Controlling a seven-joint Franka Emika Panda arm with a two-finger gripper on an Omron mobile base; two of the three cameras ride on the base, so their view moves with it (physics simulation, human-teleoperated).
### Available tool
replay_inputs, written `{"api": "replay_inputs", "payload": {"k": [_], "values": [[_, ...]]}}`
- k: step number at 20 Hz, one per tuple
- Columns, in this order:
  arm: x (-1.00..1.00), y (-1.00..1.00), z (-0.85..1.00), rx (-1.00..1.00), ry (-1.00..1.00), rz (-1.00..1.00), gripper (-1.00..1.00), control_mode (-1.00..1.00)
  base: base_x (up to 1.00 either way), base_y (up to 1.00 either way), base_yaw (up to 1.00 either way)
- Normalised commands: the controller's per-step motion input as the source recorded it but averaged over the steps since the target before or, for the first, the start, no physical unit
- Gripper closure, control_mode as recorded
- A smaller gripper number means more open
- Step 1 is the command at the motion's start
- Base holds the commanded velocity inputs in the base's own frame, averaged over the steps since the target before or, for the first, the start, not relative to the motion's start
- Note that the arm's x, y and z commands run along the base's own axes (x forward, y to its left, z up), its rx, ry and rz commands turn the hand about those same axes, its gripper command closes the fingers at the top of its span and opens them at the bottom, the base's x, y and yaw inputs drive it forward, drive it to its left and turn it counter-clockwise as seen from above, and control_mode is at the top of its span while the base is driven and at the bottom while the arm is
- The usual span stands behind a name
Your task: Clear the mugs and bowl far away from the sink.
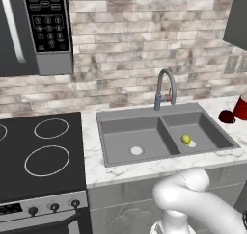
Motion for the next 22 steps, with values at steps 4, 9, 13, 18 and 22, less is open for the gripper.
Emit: {"api": "replay_inputs", "payload": {"k": [4,9,13,18,22], "values": [[-0.3,0.75,0.46,0.0,0.0,-0.11,1.0,1.0,-0.15,0.24,-0.09],[0.0,0.0,0.0,0.0,0.0,0.0,1.0,1.0,-0.77,0.45,-0.78],[0.0,0.0,0.0,0.0,0.0,0.0,1.0,1.0,-0.53,0.16,-0.97],[0.0,0.0,0.0,0.0,0.0,0.0,1.0,1.0,-0.35,0.11,-1.0],[0.0,0.0,0.0,0.0,0.0,0.0,1.0,1.0,-0.17,0.06,-1.0]]}}
